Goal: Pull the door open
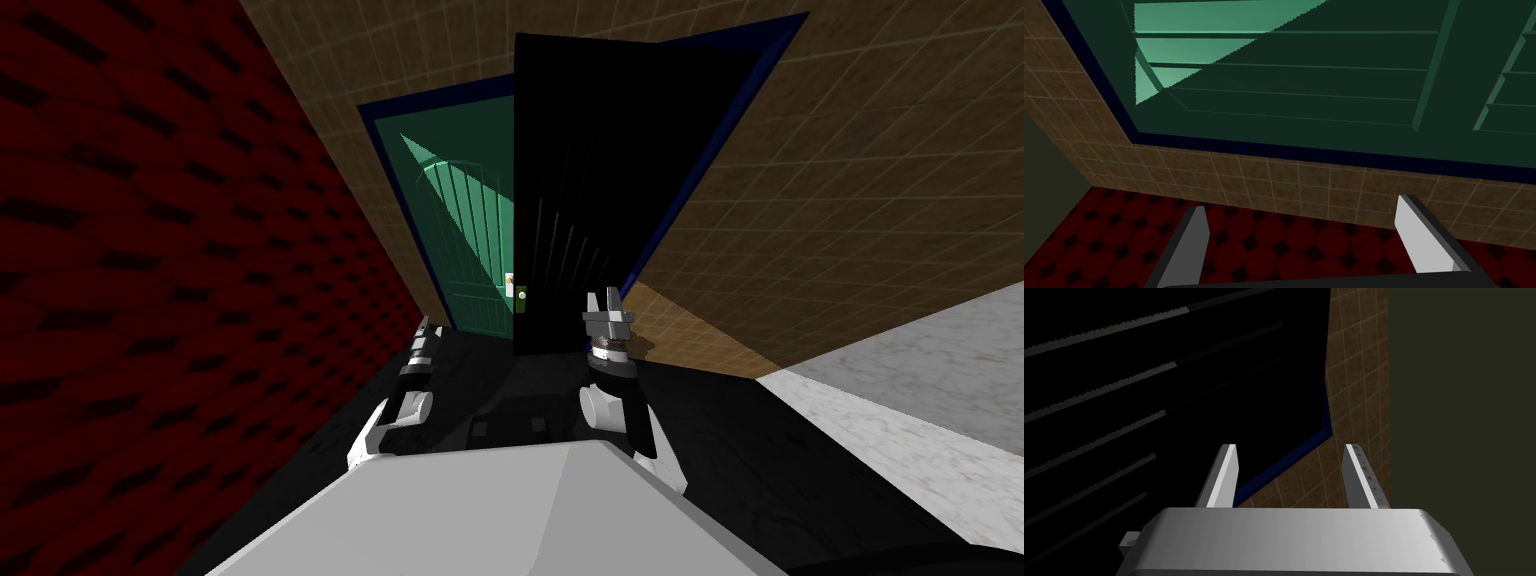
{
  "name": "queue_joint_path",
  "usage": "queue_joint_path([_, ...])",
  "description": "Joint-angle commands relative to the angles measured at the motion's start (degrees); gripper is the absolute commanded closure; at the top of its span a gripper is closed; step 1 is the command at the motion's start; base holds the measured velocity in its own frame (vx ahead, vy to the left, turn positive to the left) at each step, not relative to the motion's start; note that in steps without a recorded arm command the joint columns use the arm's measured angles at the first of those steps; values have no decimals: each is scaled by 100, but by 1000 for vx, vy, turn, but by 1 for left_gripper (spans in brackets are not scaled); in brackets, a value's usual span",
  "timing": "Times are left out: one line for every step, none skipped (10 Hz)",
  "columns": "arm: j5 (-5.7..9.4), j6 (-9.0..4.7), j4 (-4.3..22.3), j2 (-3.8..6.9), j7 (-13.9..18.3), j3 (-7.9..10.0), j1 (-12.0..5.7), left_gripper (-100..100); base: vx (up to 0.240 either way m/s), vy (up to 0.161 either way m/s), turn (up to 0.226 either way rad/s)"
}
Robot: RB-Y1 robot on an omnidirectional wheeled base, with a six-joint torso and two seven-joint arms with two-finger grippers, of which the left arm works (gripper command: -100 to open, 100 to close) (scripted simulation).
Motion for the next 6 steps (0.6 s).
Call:
queue_joint_path([-7, 42, 159, 38, -1, 13, -82, -100, 101, -8, -54])
queue_joint_path([-16, 70, 383, 83, -4, 28, -194, -100, 124, -9, -111])
queue_joint_path([-21, 84, 493, 101, -6, 32, -250, -100, 144, -13, -86])
queue_joint_path([-26, 97, 602, 120, -7, 37, -305, -100, 140, 11, -45])
queue_joint_path([-31, 111, 711, 139, -9, 42, -361, -100, 110, 9, -72])
queue_joint_path([-36, 124, 820, 158, -10, 47, -417, -100, 97, 2, -72])
